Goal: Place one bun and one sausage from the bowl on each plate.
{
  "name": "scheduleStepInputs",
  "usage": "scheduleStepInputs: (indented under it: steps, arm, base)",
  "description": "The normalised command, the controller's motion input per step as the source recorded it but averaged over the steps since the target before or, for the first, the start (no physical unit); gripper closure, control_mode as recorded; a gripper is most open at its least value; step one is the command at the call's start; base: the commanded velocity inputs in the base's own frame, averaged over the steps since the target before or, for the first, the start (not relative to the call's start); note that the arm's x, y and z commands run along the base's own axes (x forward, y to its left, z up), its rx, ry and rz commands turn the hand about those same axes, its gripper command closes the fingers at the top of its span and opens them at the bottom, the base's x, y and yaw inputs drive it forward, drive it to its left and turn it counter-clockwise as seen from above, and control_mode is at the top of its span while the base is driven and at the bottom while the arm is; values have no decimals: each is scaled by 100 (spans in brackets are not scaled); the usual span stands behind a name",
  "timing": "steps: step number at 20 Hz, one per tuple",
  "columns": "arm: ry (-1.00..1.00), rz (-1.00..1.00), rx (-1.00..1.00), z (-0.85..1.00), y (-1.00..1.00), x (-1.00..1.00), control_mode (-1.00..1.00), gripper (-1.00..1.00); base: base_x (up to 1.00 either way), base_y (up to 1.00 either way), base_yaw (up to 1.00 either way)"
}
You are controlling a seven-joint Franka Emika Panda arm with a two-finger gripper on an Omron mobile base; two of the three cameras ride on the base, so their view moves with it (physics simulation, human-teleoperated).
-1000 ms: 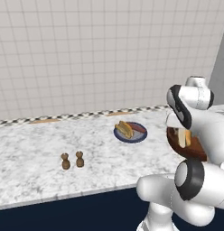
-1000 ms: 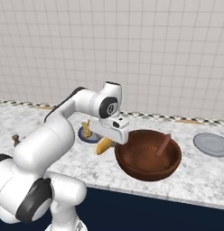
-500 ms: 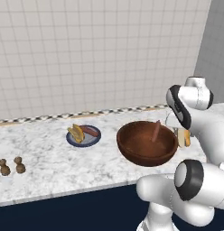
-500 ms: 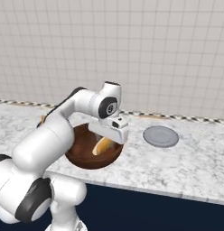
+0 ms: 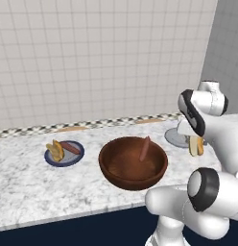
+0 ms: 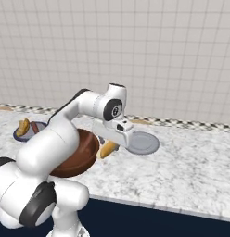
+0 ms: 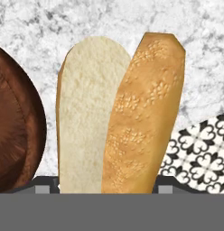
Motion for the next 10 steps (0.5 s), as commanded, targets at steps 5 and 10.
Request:
scheduleStepInputs:
  steps: [5,10]
  arm:
    - [5,3,0,0,-5,10,-100,100]
    - [12,15,0,1,-14,86,-100,100]
  base:
    - [17,-13,0]
    - [0,0,0]
